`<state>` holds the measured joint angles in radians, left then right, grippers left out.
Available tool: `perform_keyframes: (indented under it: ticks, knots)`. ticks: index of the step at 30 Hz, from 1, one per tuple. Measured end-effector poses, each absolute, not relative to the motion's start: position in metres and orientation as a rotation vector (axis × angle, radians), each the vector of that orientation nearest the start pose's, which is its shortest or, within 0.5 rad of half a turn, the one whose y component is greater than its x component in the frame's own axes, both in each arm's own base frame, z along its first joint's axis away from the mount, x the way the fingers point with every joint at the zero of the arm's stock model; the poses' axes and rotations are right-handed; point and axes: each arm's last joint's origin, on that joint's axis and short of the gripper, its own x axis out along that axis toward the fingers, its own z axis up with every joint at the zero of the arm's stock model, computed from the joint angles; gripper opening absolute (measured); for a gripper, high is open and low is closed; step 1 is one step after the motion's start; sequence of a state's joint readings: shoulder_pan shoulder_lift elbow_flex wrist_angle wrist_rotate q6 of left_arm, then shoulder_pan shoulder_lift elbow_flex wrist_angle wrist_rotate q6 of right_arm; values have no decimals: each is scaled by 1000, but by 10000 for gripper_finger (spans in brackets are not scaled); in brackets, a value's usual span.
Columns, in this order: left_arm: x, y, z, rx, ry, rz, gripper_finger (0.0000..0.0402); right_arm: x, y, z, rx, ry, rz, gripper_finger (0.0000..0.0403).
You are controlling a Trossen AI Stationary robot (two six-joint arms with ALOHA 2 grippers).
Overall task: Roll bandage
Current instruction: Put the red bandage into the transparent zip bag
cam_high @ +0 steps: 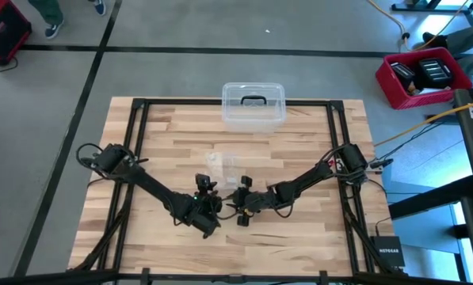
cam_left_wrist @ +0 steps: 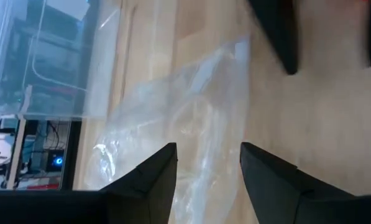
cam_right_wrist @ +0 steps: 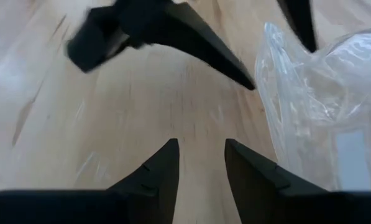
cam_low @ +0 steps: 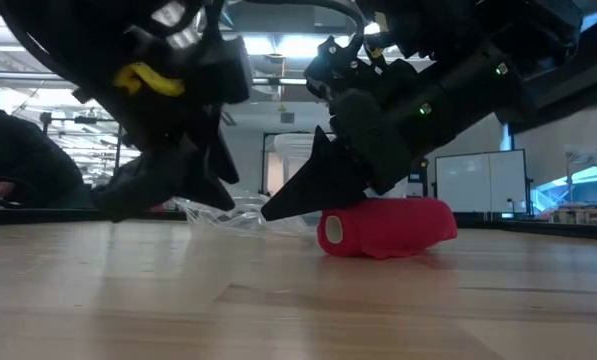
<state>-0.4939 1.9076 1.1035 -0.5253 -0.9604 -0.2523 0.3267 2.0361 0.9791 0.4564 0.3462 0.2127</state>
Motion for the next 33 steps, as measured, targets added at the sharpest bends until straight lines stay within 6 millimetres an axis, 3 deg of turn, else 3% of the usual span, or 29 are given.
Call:
perform_keyframes:
  ticks: [9,18,22,26,30,33]
  knots:
    - [313,-124,127,694,962,516,169,373,116,99,10,558,-79,133]
    - [322,-100,120,596,906,607,166,373,116,99,10,557,-78,133]
    - [326,-90,119,575,899,628,121,373,116,99,9,558,-78,133]
    - [329,-83,119,526,889,648,23,373,116,99,2,558,-76,133]
    - [328,-86,120,455,856,672,8,370,119,103,-41,570,-59,133]
    - [326,-95,129,396,814,668,3,365,119,117,-114,583,-60,133]
